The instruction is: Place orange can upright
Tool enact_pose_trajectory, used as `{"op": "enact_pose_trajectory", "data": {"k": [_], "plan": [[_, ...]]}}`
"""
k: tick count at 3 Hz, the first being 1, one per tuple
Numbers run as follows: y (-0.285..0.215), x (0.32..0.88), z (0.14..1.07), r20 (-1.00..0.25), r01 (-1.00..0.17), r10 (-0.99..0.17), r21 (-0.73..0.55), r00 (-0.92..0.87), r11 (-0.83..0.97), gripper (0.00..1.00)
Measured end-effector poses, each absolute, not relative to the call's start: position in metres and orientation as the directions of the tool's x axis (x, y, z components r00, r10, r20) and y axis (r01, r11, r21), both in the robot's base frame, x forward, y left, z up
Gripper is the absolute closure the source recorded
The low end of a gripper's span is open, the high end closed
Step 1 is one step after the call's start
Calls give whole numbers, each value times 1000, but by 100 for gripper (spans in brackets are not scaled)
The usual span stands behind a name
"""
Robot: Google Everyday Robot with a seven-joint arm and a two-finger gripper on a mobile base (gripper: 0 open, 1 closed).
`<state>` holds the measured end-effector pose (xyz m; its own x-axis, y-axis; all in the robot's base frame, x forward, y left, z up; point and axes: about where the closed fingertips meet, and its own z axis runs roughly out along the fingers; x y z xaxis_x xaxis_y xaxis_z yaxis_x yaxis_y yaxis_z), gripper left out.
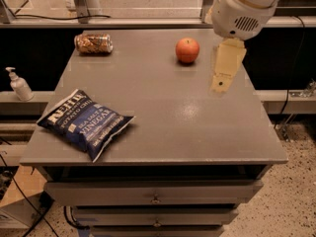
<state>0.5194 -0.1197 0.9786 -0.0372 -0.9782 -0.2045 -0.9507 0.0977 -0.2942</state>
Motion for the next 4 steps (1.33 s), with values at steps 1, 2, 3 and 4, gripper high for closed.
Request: {"op": "enact_pose_trajectory", "data": {"k": [1, 2, 3, 4], "plan": [[-86, 552, 983, -167, -944, -986, -328, 32, 25, 0], [-43, 589, 984, -135, -931, -985, -359, 112, -57, 0], [-43, 589, 984, -135, -932, -985, -359, 111, -55, 0], [-22, 605, 980, -128, -926, -984, -372, 125, -69, 0]]}}
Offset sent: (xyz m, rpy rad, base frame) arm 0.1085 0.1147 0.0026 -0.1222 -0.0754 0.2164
